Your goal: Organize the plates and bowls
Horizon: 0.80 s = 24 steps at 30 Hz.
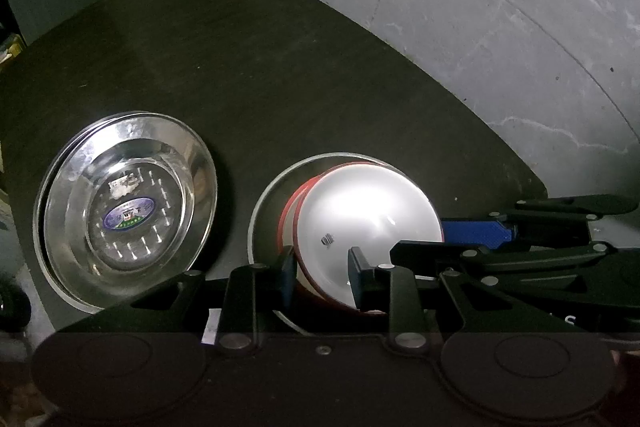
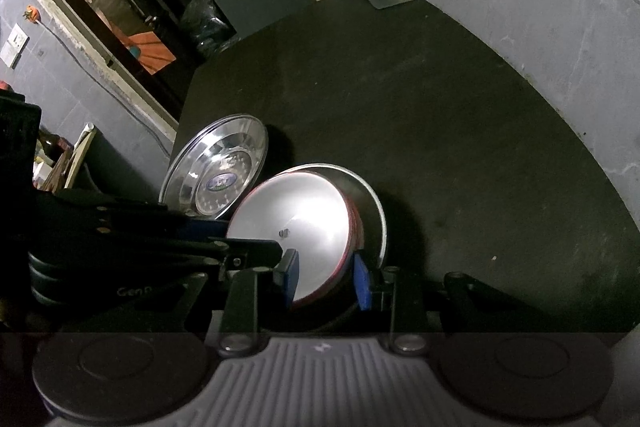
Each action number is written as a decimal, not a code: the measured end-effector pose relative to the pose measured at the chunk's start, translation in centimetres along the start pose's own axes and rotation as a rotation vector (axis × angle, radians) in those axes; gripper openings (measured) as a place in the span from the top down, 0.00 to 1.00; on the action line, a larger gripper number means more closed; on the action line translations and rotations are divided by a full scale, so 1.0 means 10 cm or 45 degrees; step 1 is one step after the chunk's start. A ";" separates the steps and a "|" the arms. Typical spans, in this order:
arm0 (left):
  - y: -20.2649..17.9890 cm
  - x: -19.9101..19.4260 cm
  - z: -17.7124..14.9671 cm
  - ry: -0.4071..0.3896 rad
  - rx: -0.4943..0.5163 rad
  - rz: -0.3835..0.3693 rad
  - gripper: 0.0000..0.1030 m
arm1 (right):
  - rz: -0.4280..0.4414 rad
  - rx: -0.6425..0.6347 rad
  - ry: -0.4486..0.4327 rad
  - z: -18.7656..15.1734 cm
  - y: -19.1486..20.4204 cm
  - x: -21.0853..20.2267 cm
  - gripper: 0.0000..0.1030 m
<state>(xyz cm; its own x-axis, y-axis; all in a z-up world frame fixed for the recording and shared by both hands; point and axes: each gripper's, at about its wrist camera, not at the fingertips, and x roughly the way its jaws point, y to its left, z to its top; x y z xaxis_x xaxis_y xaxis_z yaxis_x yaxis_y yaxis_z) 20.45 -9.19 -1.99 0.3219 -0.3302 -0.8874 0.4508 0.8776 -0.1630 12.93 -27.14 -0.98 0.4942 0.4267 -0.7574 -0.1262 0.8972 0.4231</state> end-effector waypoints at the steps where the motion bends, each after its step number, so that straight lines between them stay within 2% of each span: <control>1: 0.00 0.00 0.00 0.000 0.000 0.001 0.72 | 0.002 0.001 0.002 0.00 0.00 0.00 0.67; 24: 0.01 0.00 0.01 0.019 -0.011 0.013 0.68 | -0.004 0.017 0.007 0.00 0.02 0.01 0.67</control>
<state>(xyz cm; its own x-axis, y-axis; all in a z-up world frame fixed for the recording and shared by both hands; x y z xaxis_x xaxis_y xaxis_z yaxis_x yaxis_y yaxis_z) 20.56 -9.09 -2.02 0.3138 -0.3163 -0.8953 0.4404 0.8838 -0.1579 12.93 -26.90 -0.92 0.4896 0.4248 -0.7615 -0.1131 0.8969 0.4276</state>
